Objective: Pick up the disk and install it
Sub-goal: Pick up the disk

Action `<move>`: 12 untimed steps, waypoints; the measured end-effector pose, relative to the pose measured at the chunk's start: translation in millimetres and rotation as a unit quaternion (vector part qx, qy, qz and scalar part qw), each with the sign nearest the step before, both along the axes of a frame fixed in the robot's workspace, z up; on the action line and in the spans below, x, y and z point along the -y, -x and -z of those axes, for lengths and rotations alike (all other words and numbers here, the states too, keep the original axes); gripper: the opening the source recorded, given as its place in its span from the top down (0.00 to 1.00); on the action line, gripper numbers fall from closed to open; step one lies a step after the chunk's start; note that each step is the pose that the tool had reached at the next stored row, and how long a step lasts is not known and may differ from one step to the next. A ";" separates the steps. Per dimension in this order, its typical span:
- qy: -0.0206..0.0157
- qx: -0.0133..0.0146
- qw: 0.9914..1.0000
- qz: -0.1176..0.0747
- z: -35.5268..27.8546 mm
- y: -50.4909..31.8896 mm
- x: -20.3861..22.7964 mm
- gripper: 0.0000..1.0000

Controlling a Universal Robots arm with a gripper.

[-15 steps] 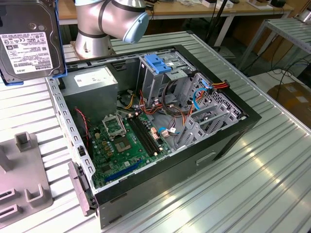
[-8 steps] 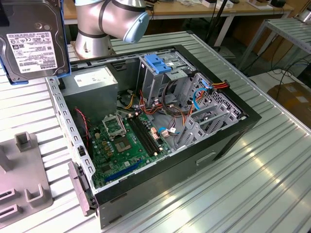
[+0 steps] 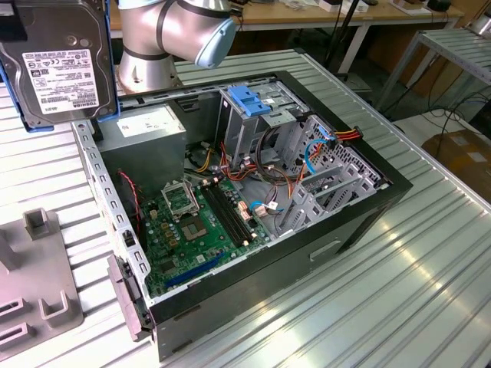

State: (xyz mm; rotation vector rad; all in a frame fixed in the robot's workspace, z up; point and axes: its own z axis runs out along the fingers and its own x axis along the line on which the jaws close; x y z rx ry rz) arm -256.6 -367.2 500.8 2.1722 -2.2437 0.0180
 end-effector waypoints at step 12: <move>0.000 0.000 1.000 0.001 0.1 -13.9 0.0 0.63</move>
